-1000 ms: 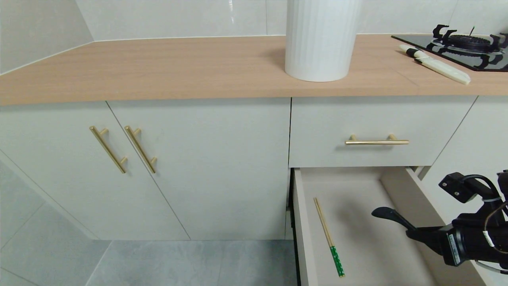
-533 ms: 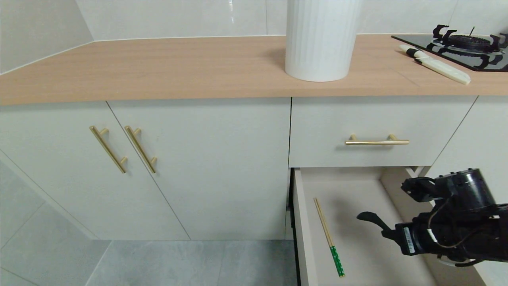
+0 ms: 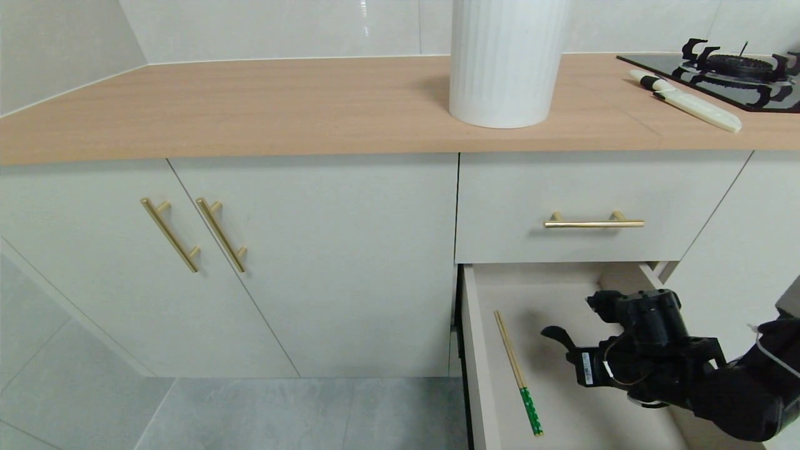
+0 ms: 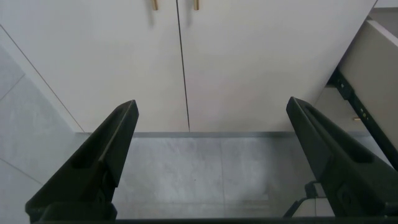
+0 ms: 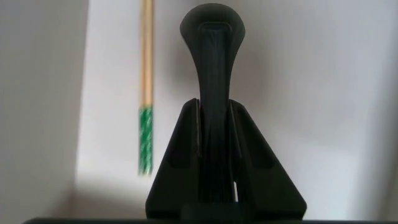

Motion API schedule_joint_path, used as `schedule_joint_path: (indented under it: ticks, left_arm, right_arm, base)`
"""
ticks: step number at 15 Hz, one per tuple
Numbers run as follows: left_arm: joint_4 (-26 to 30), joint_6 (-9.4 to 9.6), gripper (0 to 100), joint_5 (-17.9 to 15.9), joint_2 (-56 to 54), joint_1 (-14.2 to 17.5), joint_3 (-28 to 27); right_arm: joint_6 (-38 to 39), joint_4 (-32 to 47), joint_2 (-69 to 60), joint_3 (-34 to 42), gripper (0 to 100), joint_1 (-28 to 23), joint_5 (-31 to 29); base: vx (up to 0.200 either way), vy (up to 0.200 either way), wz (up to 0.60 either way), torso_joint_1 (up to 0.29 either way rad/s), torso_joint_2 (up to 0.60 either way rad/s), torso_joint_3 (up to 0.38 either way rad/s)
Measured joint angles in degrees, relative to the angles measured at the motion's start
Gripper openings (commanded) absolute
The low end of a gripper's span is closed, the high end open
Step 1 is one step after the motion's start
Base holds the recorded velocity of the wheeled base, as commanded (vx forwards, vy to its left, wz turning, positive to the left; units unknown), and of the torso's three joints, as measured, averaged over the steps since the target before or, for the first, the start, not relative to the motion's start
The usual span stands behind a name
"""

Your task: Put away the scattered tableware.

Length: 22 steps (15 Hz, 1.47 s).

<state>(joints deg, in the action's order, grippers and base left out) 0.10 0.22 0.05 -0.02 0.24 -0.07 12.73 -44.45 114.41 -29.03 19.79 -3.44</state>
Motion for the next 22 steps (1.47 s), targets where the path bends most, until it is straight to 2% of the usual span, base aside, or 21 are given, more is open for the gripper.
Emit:
schedule_joint_path:
  ticks: [3,11,12,18,22]
  left_arm:
    - [0.0,0.00,100,0.0,0.0,0.0,0.0]
    - [0.0,-0.01,100,0.0,0.0,0.0,0.0]
    - [0.0,-0.01,100,0.0,0.0,0.0,0.0]
    - [0.0,0.00,100,0.0,0.0,0.0,0.0]
    - [0.0,0.00,100,0.0,0.0,0.0,0.0]
  right_arm:
    - [0.0,-4.6,4.8,0.9,0,-0.2,-1.6]
    - [0.0,-8.3,8.9,1.0,0,-0.9,-2.4]
    - [0.0,-8.3,8.9,1.1,100,-1.0,-2.4]
    - [0.0,-8.4,8.0,1.3,100,-1.1,-2.4]
    - [-0.1,-6.5,1.1,2.2,100,-1.2,-2.4]
  base:
    - [0.000,0.000,0.00,0.000,0.00,0.000]
    - [0.000,0.000,0.00,0.000,0.00,0.000]
    - [0.000,0.000,0.00,0.000,0.00,0.000]
    - [0.000,0.000,0.00,0.000,0.00,0.000]
    - [0.000,0.000,0.00,0.000,0.00,0.000]
